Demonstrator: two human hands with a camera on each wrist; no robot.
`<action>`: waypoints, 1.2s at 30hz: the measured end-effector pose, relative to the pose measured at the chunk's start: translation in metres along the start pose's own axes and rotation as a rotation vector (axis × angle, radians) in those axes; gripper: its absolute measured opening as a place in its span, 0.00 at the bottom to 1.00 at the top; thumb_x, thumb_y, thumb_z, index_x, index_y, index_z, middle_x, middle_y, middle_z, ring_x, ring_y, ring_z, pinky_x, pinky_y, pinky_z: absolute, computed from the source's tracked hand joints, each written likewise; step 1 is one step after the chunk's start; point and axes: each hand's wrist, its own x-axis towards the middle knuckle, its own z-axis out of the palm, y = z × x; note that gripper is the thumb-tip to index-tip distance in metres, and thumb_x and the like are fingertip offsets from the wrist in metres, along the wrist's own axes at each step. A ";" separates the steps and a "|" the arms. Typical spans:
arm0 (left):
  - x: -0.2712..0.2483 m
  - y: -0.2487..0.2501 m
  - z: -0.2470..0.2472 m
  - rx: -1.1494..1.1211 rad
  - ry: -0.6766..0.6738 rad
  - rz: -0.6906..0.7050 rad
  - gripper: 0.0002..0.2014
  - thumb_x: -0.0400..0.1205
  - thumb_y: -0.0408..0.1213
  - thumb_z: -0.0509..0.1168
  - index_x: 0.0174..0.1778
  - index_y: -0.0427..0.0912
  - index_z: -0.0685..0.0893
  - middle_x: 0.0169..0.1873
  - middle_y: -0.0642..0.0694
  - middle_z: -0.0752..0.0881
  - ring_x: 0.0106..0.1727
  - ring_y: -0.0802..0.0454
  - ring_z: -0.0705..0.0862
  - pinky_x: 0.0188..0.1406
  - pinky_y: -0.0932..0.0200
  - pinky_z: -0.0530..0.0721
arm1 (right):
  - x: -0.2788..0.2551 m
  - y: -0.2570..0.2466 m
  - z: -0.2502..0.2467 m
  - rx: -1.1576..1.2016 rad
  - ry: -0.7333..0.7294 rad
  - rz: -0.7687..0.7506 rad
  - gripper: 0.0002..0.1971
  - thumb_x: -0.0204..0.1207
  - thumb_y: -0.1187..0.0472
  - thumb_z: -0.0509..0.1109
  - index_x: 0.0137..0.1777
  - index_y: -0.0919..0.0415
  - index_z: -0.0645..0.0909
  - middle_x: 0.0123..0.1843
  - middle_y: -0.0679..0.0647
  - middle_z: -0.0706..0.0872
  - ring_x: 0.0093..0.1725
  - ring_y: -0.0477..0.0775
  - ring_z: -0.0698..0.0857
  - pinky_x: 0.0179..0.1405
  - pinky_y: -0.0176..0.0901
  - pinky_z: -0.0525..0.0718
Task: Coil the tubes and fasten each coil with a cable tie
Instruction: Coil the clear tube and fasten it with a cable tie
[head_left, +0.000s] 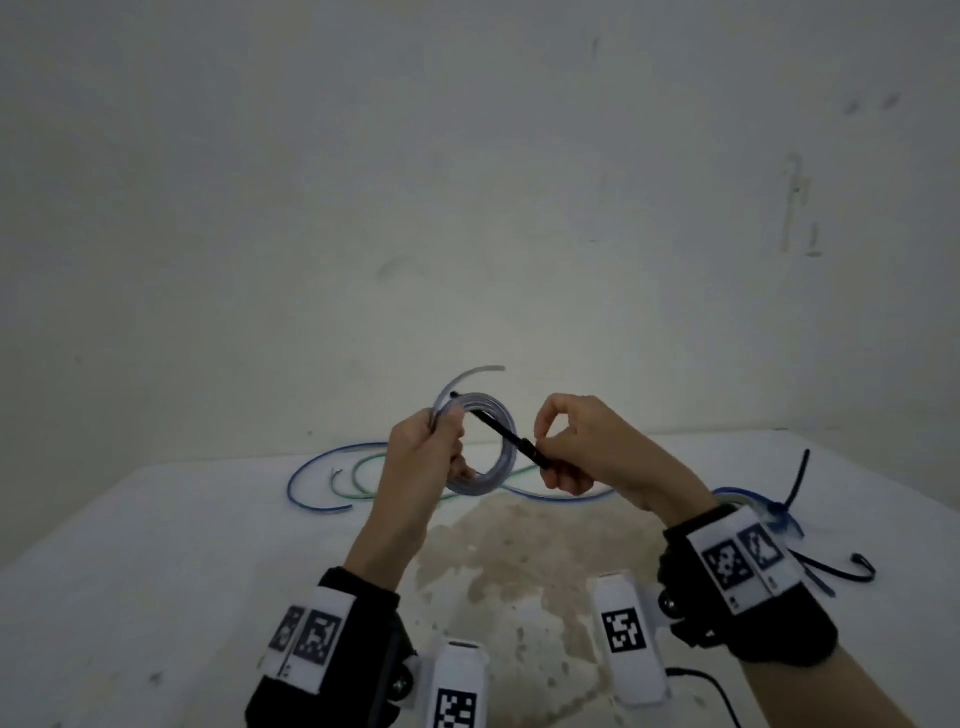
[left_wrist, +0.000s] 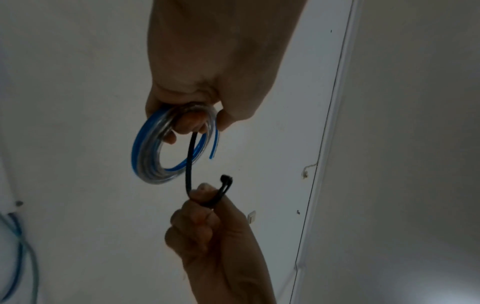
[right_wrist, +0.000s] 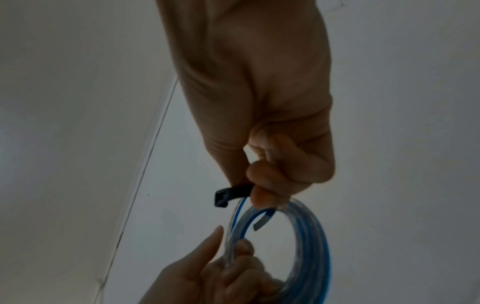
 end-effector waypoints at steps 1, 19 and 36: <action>0.000 0.000 0.001 -0.006 -0.004 -0.045 0.19 0.87 0.42 0.53 0.30 0.38 0.72 0.16 0.53 0.65 0.18 0.54 0.64 0.24 0.61 0.70 | 0.002 0.001 0.004 0.043 0.006 -0.032 0.03 0.74 0.71 0.64 0.41 0.65 0.73 0.22 0.58 0.83 0.17 0.50 0.73 0.17 0.35 0.70; -0.005 -0.024 0.014 -0.047 -0.028 -0.158 0.21 0.86 0.38 0.55 0.25 0.40 0.73 0.17 0.51 0.64 0.19 0.55 0.62 0.25 0.59 0.67 | 0.010 0.015 0.031 0.268 0.007 -0.473 0.06 0.78 0.70 0.65 0.43 0.73 0.80 0.34 0.65 0.86 0.31 0.53 0.83 0.36 0.45 0.83; 0.002 -0.025 0.008 -0.407 -0.008 -0.345 0.12 0.87 0.37 0.52 0.44 0.36 0.77 0.16 0.51 0.66 0.16 0.57 0.63 0.29 0.59 0.66 | 0.020 0.030 0.030 -0.040 -0.014 -0.430 0.09 0.84 0.59 0.57 0.44 0.62 0.70 0.31 0.55 0.84 0.31 0.49 0.79 0.36 0.49 0.78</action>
